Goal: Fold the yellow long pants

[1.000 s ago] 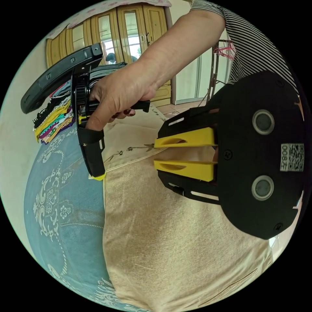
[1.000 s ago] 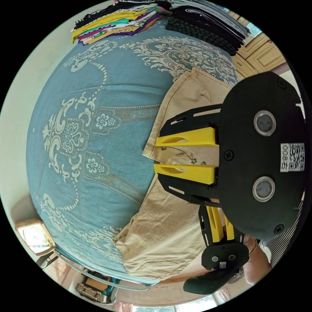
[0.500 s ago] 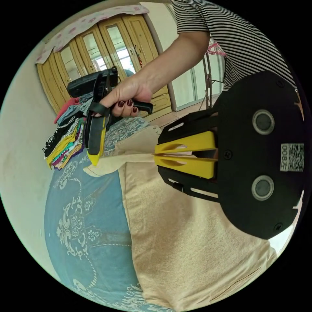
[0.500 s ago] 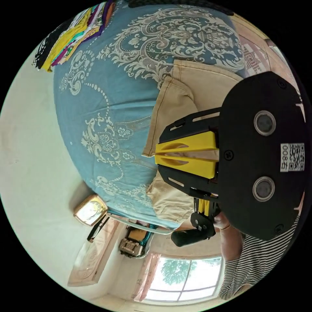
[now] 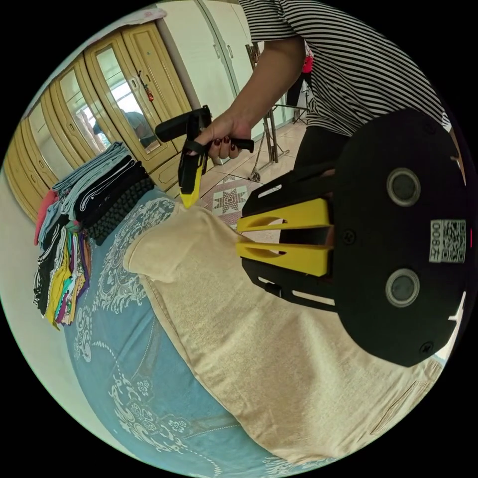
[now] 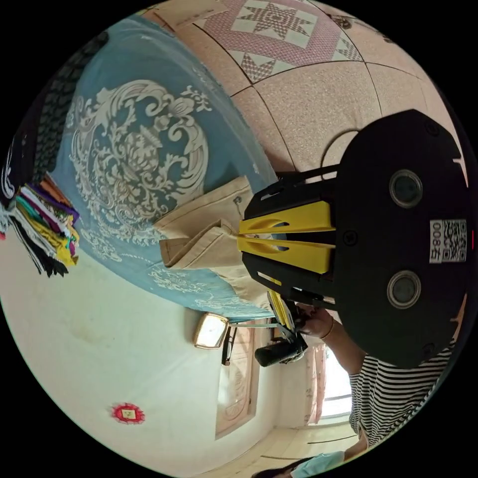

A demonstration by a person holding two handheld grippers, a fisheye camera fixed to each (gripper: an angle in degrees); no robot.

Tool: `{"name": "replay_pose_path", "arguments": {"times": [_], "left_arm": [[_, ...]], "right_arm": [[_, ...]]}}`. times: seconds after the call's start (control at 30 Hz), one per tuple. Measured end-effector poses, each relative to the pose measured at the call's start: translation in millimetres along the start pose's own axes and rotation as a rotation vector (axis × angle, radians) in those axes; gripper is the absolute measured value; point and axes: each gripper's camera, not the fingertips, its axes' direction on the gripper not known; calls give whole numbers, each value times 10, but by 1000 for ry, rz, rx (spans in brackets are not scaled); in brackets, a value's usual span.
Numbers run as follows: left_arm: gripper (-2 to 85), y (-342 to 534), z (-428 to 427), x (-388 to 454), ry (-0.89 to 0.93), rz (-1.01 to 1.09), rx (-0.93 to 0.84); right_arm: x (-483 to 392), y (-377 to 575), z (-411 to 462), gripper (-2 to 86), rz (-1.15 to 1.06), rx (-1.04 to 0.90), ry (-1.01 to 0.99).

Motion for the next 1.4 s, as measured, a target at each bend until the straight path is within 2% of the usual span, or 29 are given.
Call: {"name": "replay_pose_path", "arguments": {"times": [0.2,0.47,0.67,0.83,0.97,1.27,1.4], "left_arm": [[51,-145,401,-333,43,57,19],[76,-731,1124,-911,-89,90,-30],[74,-1173,1904,-1177,-120,147,-125],[67,-1364,2501,-1304,-64,167,-169],[38,-1407,2984,-1350,-91,200,-257],[4,-1302,2931,-1440,-133,216,-117],[3,-1324,2999,-1446,-178,225,-122]], "right_arm": [[492,137,-230,3,160,33,-92],[747,212,-584,2,197,19,-104],[895,194,-747,2,213,-9,-98],[981,177,-860,3,218,-16,-105],[1041,182,-952,3,227,-16,-119],[999,196,-1187,4,185,1,-148],[966,190,-1233,4,172,8,-148]]}}
